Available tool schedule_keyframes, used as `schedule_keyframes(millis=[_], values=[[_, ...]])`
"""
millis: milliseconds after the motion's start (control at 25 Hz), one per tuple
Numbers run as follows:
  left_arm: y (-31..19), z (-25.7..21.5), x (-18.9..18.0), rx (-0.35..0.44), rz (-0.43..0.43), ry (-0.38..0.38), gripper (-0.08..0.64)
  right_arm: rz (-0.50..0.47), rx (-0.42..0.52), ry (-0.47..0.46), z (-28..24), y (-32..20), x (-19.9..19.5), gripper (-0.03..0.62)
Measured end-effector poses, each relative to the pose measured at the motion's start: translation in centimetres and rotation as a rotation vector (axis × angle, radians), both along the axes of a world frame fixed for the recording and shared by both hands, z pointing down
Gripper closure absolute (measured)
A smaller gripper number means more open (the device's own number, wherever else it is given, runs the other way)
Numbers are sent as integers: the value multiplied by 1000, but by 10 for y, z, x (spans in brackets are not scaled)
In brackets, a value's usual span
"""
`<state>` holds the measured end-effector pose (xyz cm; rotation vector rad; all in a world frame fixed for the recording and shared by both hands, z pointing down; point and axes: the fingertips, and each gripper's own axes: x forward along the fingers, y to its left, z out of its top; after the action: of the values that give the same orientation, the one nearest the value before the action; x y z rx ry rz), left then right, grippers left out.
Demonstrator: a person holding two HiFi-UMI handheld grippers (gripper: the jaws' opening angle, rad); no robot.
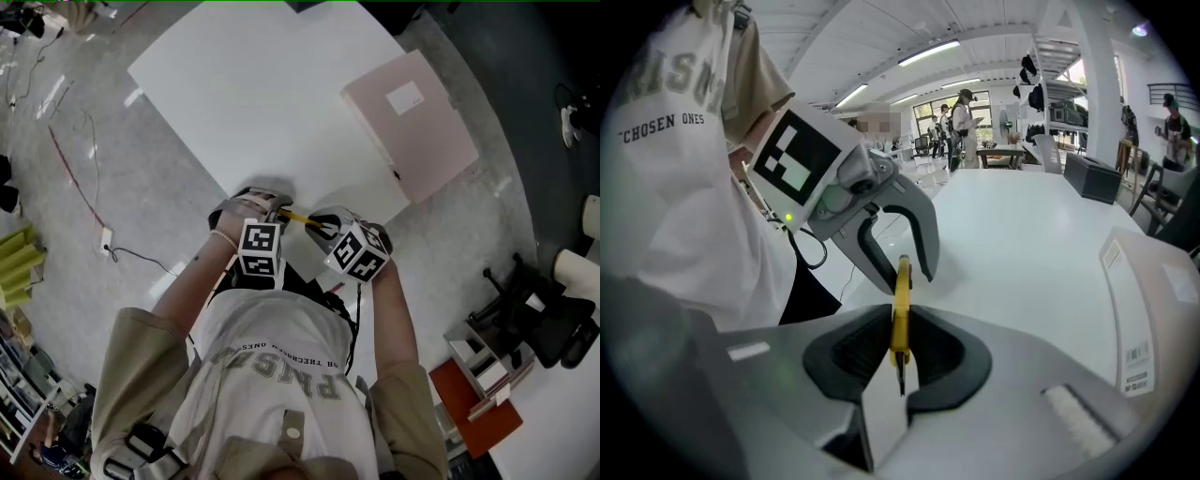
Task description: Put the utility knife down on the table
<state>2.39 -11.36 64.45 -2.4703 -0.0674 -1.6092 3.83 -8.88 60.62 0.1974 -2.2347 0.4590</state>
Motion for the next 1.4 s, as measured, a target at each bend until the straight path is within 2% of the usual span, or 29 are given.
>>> schedule_keyframes(millis=[400,640,920,1400], values=[[-2,2,-8,-2,-12,-1,399,8,-26,9,9,1,3,531],[-1,4,-19,-21,-39,-1,399,10,-39,22,17,3,5,531],[-5,7,-31,-8,-76,-9,399,28,-46,32,25,2,9,531],[-14,7,-24,7,-119,22,383,10,-47,56,37,0,14,531]])
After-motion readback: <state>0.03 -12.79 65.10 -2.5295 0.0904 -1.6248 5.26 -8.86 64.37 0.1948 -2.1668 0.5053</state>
